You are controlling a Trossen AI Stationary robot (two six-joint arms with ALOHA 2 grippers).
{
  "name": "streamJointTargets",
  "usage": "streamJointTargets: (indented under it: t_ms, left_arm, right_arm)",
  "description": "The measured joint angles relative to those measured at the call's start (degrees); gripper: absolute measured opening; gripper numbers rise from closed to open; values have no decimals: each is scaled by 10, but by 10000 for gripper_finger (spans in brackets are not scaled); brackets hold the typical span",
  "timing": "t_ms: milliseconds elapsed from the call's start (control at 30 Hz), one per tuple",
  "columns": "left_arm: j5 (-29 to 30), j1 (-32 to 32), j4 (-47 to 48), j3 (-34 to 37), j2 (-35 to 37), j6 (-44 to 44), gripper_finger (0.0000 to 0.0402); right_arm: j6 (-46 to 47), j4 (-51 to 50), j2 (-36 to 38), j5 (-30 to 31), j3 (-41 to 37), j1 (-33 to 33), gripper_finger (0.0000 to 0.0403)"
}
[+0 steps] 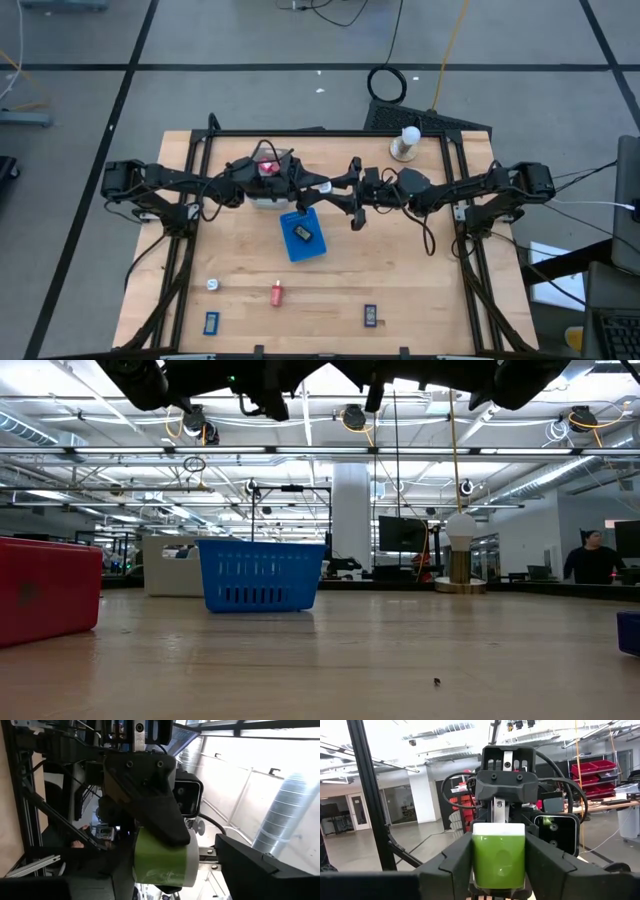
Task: Pick & Place Office items
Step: Put the green charger adapter into the gray bin
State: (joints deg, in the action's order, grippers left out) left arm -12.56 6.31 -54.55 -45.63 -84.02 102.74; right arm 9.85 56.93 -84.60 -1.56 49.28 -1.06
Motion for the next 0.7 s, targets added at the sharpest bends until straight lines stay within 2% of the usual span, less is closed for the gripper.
streamJointTargets:
  t_ms: [233, 500, 700]
  left_arm:
    - [0, 0, 1, 0, 1, 0, 262]
    - [-1, 4, 1, 0, 1, -4, 236]
    - [-10, 16, -12, 0, 1, -11, 266]
  right_arm:
    - [26, 34, 0, 0, 0, -1, 186]
    - [54, 49, 0, 0, 0, -1, 216]
    - [43, 25, 41, 0, 0, -15, 229]
